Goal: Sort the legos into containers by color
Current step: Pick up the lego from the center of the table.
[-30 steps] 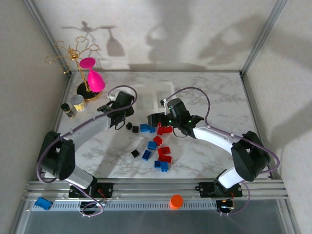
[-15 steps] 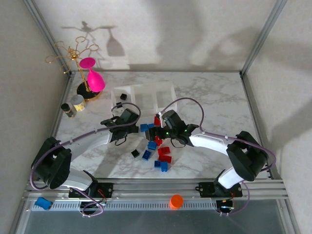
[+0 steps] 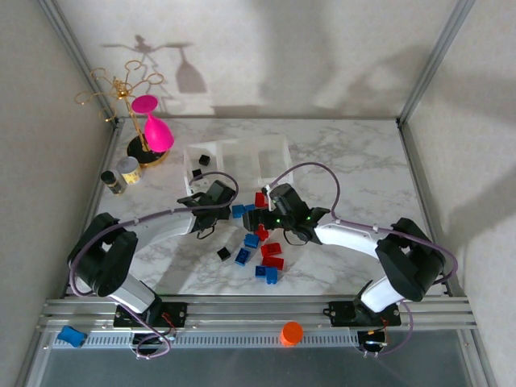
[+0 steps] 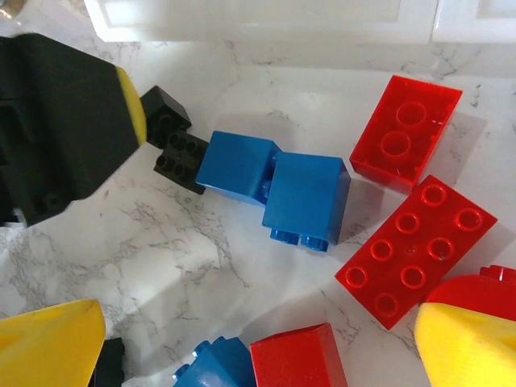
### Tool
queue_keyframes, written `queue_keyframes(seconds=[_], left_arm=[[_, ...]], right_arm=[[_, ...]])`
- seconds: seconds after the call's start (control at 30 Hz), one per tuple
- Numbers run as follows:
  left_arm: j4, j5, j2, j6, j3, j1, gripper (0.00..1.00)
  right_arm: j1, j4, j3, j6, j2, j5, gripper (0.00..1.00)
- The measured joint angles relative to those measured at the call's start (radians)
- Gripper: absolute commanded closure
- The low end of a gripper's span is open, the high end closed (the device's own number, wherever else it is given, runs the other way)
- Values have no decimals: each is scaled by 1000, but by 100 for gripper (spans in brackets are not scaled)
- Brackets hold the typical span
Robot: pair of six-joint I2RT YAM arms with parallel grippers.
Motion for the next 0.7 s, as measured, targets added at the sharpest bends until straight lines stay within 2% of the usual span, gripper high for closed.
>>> queue_keyframes(seconds=[0.33,0.7], left_arm=[[28,-27,97,-64,13,0,34],[72,-33,177,-81,69,1,44]], right_arm=[[0,14,-24,0,-35,4,1],[0,22,-30,-3,-36,16,1]])
